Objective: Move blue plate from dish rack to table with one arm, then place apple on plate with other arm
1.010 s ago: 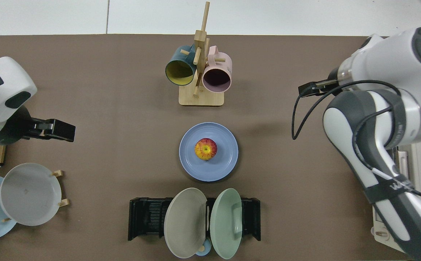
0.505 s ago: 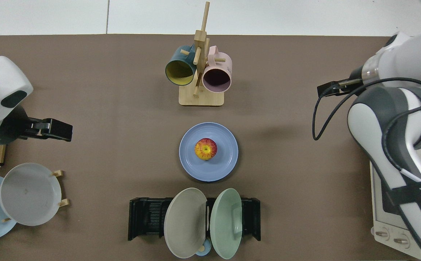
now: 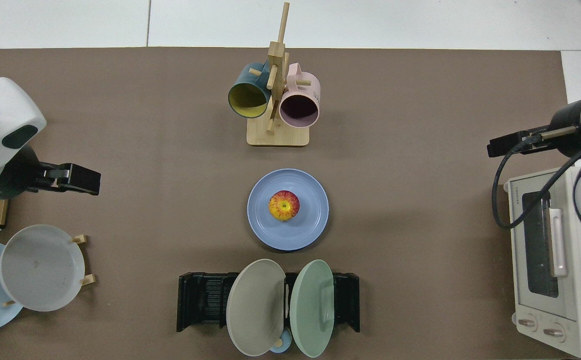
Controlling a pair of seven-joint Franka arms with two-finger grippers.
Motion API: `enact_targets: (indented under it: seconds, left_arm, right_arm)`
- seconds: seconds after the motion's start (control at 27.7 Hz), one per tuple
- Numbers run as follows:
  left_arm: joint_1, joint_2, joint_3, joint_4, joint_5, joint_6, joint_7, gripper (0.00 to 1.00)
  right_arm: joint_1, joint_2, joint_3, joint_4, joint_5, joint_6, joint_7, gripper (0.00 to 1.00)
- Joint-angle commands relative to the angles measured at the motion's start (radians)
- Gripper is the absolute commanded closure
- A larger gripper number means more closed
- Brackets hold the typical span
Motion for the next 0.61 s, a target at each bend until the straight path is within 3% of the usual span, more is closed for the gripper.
enact_targets:
  seconds: [0.0,0.58]
  left_arm:
    - [0.007,0.006,-0.008,0.025,0.014,-0.029,-0.008,0.00]
    - [0.009,0.006,-0.007,0.025,0.014,-0.029,-0.008,0.00]
  right_arm:
    - [-0.023,-0.011,0.011,-0.006,-0.012,-0.030,-0.003,0.00]
    - [-0.083,-0.020,0.027,-0.018,-0.011,-0.052,-0.002,0.00]
